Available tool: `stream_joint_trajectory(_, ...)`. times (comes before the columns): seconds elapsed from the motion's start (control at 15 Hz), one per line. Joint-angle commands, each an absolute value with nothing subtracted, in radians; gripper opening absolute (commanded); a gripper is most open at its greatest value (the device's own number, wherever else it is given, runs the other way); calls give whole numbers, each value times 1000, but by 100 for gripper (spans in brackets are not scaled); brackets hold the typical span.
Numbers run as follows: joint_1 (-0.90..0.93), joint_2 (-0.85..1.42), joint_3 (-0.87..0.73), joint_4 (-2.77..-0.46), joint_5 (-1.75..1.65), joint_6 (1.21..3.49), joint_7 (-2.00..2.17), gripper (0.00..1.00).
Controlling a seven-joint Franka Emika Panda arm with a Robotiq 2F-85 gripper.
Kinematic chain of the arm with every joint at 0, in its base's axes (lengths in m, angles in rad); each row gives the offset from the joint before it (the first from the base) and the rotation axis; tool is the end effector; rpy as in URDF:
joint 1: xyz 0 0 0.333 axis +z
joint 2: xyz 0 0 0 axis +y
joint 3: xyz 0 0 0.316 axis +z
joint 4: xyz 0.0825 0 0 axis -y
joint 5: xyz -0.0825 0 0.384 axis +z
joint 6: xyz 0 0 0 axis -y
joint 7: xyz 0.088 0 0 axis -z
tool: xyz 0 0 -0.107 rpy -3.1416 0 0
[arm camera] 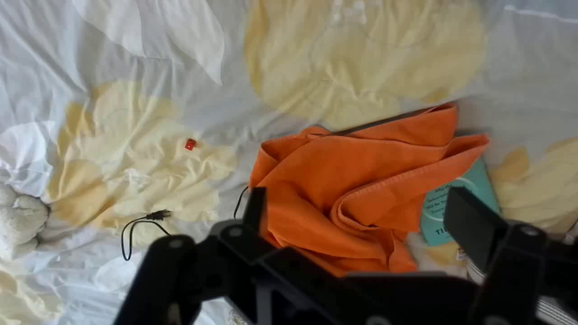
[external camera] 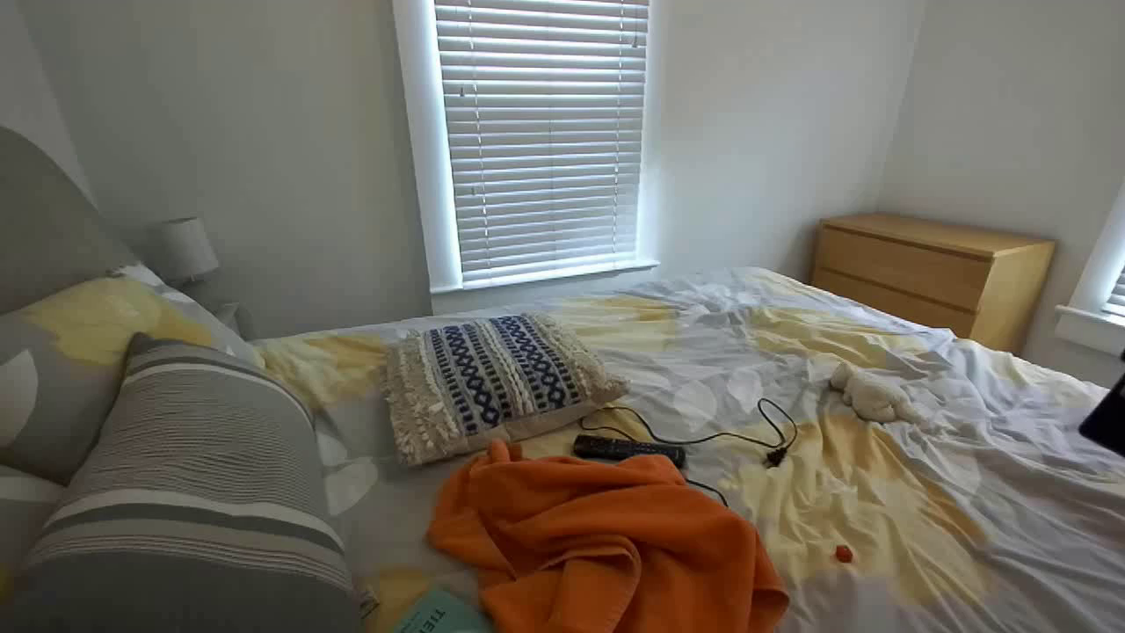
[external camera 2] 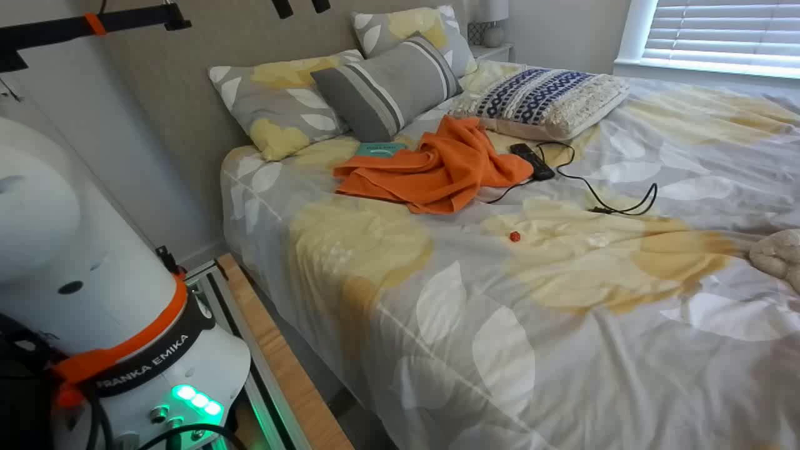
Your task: Pick up the black cable and move it to the right side of the bed
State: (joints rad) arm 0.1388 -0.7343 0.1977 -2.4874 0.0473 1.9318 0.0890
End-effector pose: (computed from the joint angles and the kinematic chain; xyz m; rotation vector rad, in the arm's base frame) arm 0.3269 0.1282 0.5391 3.0611 0.3004 0.2815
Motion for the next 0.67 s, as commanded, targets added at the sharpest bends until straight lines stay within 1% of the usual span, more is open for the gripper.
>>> stream_joint_trajectory(0.0, 145, -732, 193, -2484, 43, 1929, 93, 100)
stream_joint_trajectory(0.4, 145, -732, 193, -2484, 43, 1929, 93, 100)
stream_joint_trajectory(0.6, 123, -571, 201, -2416, 108, 1924, 185, 100)
